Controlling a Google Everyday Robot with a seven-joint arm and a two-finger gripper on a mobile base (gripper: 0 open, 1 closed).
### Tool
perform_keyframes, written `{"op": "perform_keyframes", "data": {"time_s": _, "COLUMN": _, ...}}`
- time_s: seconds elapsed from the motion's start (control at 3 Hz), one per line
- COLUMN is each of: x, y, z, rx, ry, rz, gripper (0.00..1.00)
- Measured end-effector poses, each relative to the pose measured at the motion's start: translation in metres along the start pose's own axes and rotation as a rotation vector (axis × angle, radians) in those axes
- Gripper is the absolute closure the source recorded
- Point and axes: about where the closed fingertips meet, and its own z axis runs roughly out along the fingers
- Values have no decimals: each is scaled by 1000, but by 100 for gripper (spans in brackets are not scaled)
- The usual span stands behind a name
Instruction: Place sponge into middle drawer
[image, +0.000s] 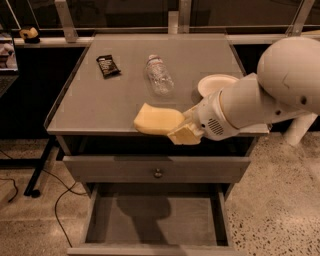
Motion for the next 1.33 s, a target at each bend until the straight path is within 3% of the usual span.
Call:
{"op": "perform_keyframes", "data": {"time_s": 0.67, "x": 32, "y": 43, "z": -22, "rx": -18, "ry": -95, "rz": 23, "gripper": 100}}
{"op": "perform_keyframes", "data": {"time_s": 1.0, "x": 29, "y": 44, "z": -20, "rx": -16, "ry": -100, "rz": 11, "gripper": 100}}
{"op": "perform_keyframes", "data": {"time_s": 1.33, "x": 49, "y": 53, "z": -8, "rx": -31, "ry": -131, "rz": 45, "gripper": 100}}
